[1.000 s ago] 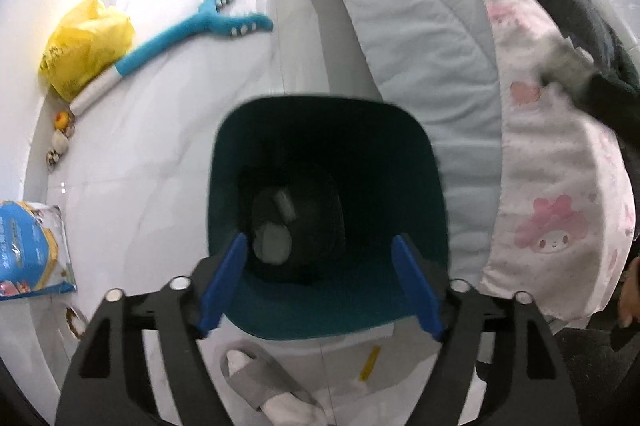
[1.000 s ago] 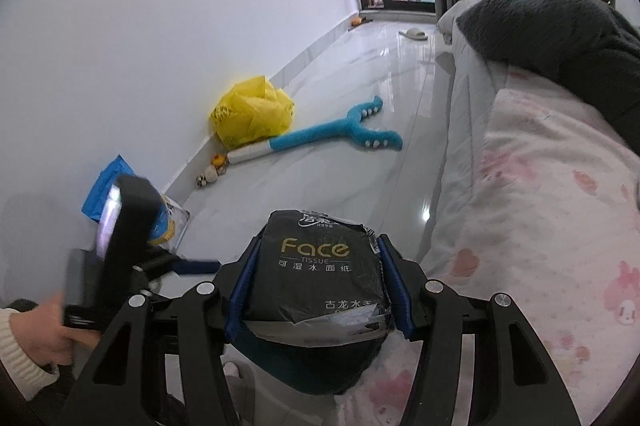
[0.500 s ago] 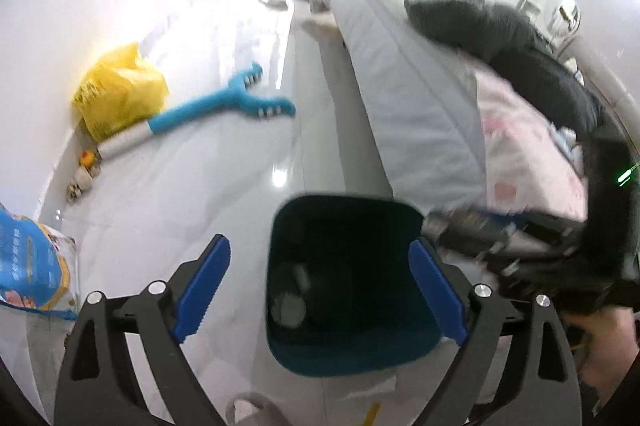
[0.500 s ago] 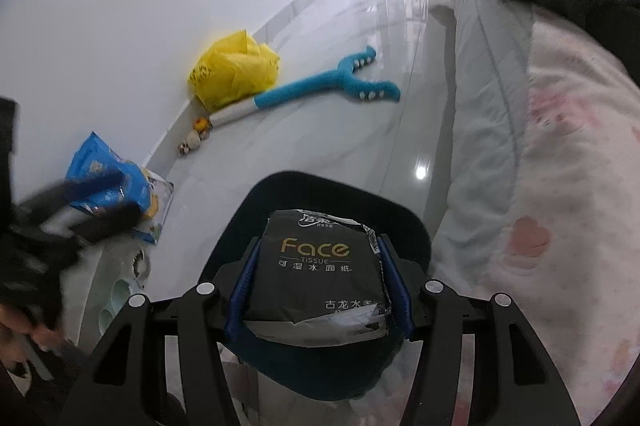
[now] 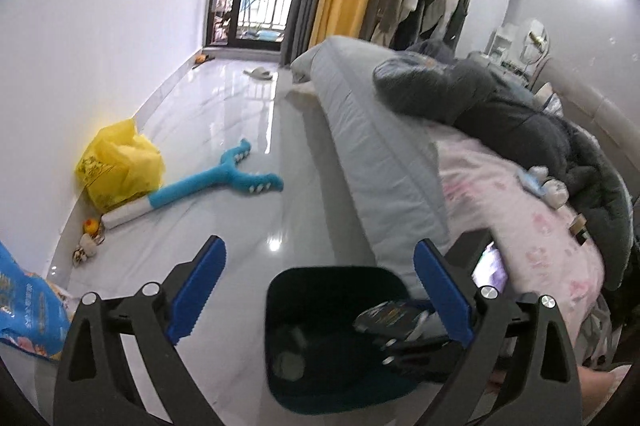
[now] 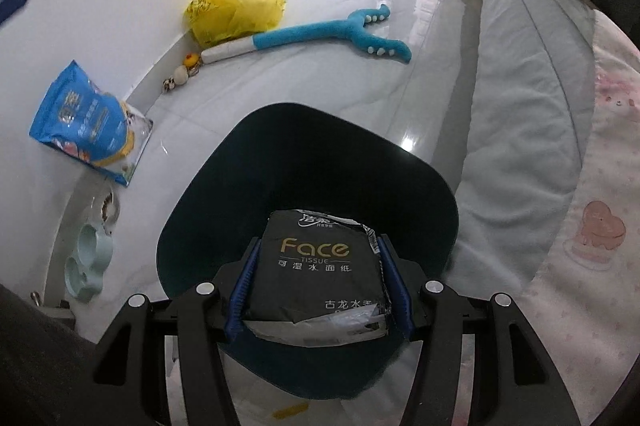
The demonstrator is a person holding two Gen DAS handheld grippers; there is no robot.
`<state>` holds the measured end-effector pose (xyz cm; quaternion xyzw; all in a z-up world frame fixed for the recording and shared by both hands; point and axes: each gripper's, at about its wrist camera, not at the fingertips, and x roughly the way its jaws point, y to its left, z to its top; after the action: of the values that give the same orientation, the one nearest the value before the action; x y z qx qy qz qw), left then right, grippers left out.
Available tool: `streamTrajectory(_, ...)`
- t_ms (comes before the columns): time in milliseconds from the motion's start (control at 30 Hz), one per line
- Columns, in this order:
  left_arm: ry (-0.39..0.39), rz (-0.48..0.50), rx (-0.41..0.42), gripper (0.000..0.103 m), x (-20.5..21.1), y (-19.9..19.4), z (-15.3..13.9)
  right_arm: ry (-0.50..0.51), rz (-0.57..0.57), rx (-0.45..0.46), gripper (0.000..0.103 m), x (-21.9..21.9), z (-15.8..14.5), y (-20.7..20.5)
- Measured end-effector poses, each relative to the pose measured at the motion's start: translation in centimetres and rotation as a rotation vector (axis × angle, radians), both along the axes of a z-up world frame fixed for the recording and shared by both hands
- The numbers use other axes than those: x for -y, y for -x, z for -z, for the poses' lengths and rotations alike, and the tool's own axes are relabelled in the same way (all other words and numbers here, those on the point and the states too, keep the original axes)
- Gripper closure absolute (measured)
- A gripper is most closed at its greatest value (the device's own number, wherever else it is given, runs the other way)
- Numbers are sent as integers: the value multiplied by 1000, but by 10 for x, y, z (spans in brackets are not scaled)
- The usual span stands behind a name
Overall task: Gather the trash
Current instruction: 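Open the right gripper over the bin to drop the tissue pack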
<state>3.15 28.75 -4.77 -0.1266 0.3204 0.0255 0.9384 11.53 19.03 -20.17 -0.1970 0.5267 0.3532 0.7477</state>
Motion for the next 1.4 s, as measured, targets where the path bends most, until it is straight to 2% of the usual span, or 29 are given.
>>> streamTrajectory(133, 22, 8, 53, 6, 8, -1, -13, 3, -21, 3, 30, 0, -1, 4)
streamTrajectory(333, 9, 19, 114, 6, 25, -3, -28, -26, -33, 35, 24, 11, -21, 5)
streamTrajectory(733, 11, 66, 145, 6, 68, -27, -40, -181, -4, 129, 21, 57, -79, -7)
streamTrajectory(967, 3, 104, 152, 6, 96, -48, -44, -236, 46, 181, 19, 93, -103, -31)
streamTrajectory(1233, 29, 156, 143, 6, 130, -78, -38, -242, 97, 228, 18, 141, -124, -58)
streamTrajectory(1400, 11, 189, 143, 6, 155, -95, -36, -223, 140, 265, 18, 181, -133, -76)
